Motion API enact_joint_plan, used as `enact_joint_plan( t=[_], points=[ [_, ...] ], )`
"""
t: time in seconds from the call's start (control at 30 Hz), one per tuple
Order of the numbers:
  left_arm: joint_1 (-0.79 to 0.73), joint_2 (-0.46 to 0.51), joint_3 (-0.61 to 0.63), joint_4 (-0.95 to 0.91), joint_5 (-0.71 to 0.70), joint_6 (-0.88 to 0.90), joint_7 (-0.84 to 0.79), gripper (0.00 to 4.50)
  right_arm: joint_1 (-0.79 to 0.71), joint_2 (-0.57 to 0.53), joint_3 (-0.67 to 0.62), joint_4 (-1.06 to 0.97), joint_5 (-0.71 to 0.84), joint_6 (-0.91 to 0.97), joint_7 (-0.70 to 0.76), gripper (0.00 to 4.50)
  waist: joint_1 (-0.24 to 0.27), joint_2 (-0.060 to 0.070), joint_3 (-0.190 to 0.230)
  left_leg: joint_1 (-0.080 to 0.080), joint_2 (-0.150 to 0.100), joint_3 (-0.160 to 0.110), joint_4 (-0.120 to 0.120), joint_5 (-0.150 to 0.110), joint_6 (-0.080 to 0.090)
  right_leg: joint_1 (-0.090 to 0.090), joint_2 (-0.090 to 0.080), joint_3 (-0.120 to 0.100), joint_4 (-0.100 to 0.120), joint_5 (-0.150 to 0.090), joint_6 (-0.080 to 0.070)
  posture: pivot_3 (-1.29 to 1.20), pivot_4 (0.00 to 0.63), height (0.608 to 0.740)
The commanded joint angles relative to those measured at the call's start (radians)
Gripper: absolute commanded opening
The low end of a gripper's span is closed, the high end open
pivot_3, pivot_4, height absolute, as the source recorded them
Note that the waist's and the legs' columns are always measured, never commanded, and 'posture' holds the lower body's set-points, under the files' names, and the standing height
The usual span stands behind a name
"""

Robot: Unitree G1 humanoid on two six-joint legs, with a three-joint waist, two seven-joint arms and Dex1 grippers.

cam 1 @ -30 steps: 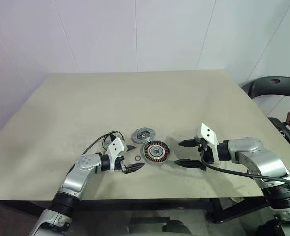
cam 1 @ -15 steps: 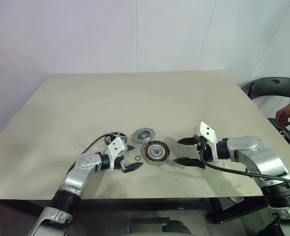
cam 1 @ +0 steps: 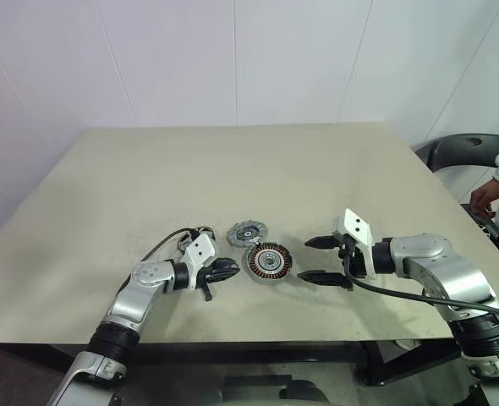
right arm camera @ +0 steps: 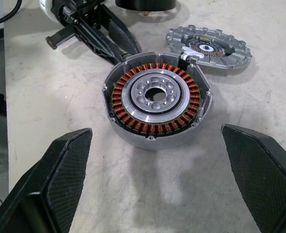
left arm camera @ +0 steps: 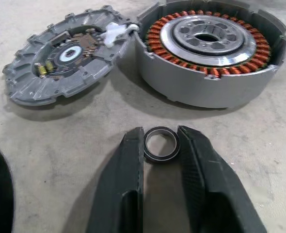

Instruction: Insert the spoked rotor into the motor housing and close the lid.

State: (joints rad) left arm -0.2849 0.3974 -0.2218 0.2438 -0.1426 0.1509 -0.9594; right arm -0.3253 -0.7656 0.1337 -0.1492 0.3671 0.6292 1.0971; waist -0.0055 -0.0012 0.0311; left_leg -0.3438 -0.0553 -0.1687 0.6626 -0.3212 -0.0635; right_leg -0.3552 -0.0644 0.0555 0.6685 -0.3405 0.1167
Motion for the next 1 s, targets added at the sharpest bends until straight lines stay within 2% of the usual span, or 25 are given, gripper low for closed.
enact_joint_plan(
  t=[0.03, 0.17, 0.3, 0.47, 0.6, 0.73, 1.0],
  points=[
    [0.004, 0.016, -0.006, -0.058, -0.012, 0.019, -0.028, 0.68, -0.024, -0.005, -0.029, 0.004, 0.005, -0.02, -0.001, 4.5, -0.001, 0.0, 0.0, 0.0, 0.0, 0.0, 0.0, 0.0, 0.0, 0.0, 0.0, 0.0, 0.0, 0.0, 0.0, 0.0, 0.0, 0.74],
    [0.023, 0.061, 0.001, -0.145, -0.034, 0.093, -0.067, 0.68, -0.026, -0.005, -0.027, 0.007, 0.004, -0.024, -0.002, 4.5, -0.003, 0.0, 0.0, 0.0, 0.0, 0.0, 0.0, 0.0, 0.0, 0.0, 0.0, 0.0, 0.0, 0.0, 0.0, 0.0, 0.0, 0.74],
    [0.035, 0.152, 0.014, -0.291, -0.113, 0.26, -0.153, 0.68, -0.028, -0.005, -0.025, 0.014, 0.0, -0.031, -0.003, 4.5, -0.006, 0.0, 0.001, -0.002, 0.001, 0.0, -0.001, 0.0, 0.0, 0.0, 0.0, 0.0, 0.0, 0.0, 0.0, 0.0, 0.0, 0.74],
    [-0.037, 0.215, 0.039, -0.385, -0.199, 0.386, -0.197, 0.68, -0.032, -0.002, -0.02, 0.019, 0.0, -0.033, -0.004, 4.5, -0.001, 0.001, 0.002, -0.003, 0.001, 0.0, -0.001, 0.0, 0.0, -0.001, 0.0, 0.0, 0.0, 0.0, 0.0, 0.0, 0.0, 0.74],
    [-0.135, 0.169, 0.039, -0.361, -0.222, 0.411, -0.167, 0.68, -0.033, 0.0, -0.021, 0.017, 0.002, -0.034, -0.007, 4.5, -0.002, 0.001, 0.002, -0.004, 0.0, 0.0, 0.0, 0.0, 0.0, -0.001, 0.0, 0.0, 0.0, 0.0, 0.0, 0.0, 0.0, 0.74],
    [-0.216, 0.109, -0.015, -0.304, -0.203, 0.413, -0.162, 0.68, -0.029, -0.001, -0.025, 0.015, 0.003, -0.041, -0.01, 4.5, -0.006, 0.0, 0.002, -0.006, 0.0, 0.0, 0.0, 0.0, 0.0, -0.002, 0.0, 0.0, -0.001, 0.0, 0.0, 0.0, 0.0, 0.74],
    [-0.299, -0.002, -0.08, -0.127, -0.136, 0.296, -0.16, 0.68, -0.01, -0.013, -0.043, -0.001, 0.011, -0.041, -0.015, 4.5, -0.006, 0.0, 0.002, -0.009, 0.0, 0.0, 0.0, 0.0, 0.0, -0.005, 0.0, 0.0, -0.002, 0.0, 0.0, 0.0, 0.0, 0.74]
  ],
)
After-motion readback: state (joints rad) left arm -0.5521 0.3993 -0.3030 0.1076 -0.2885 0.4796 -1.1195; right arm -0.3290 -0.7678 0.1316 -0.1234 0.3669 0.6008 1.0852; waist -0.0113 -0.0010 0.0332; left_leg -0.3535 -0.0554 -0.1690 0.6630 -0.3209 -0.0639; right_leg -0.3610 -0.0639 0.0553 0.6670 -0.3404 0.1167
